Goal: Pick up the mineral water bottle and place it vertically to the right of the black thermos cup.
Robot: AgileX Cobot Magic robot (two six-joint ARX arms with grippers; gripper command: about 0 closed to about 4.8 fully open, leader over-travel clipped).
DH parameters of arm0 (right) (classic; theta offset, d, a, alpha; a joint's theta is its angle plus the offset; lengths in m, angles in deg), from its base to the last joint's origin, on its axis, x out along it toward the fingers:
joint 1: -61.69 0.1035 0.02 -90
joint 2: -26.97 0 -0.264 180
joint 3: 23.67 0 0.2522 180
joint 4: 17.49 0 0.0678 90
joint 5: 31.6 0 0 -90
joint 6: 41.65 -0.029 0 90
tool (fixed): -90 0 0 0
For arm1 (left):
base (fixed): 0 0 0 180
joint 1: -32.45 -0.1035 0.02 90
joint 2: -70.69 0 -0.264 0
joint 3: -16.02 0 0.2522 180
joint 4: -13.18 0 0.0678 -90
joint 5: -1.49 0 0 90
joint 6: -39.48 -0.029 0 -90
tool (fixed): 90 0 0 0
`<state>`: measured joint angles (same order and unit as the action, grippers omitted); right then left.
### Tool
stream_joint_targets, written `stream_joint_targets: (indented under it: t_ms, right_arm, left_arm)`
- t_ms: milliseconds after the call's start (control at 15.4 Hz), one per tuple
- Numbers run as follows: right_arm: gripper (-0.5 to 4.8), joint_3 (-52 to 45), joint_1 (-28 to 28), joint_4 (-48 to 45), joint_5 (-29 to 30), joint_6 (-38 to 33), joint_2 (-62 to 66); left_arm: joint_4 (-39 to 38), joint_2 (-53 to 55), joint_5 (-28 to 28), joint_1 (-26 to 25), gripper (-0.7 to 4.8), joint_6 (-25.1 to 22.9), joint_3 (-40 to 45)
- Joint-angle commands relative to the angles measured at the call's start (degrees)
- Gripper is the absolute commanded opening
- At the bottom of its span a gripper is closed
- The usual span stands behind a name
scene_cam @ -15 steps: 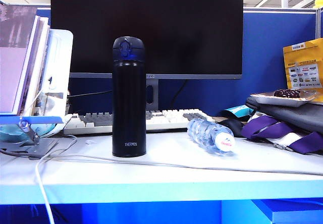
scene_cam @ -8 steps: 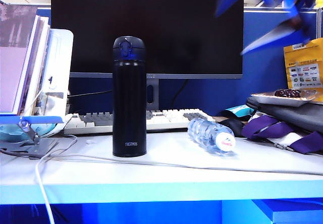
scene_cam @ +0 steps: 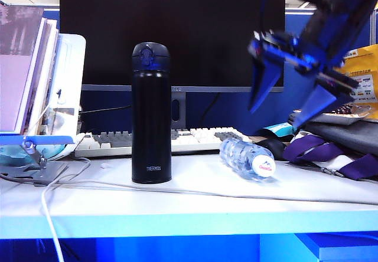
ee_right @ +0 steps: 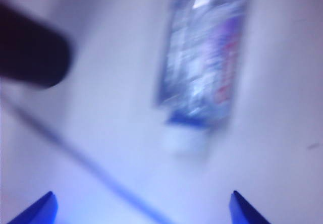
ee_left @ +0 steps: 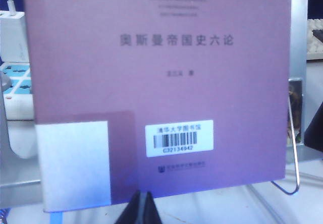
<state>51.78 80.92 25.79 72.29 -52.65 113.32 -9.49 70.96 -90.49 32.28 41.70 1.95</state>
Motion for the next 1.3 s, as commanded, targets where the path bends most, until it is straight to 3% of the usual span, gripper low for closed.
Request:
stream_joint_targets:
  t_ms: [65, 713, 1297]
  right_arm:
    - [4.79, 0.90, 0.20, -4.42, -3.78, 0.42, 2.82]
    - [4.79, 8.37, 0.31, -6.93, -2.40, 0.74, 15.96]
    - [4.79, 8.48, 0.66, -5.27, -2.23, 0.57, 18.05]
  left_arm:
    - [-0.66, -0.17, -0.22, 0.00, -0.05, -0.09, 0.02]
    - [-0.66, -0.17, -0.22, 0.00, -0.05, -0.09, 0.02]
    - [-0.66, -0.17, -0.24, 0.00, -0.05, -0.09, 0.02]
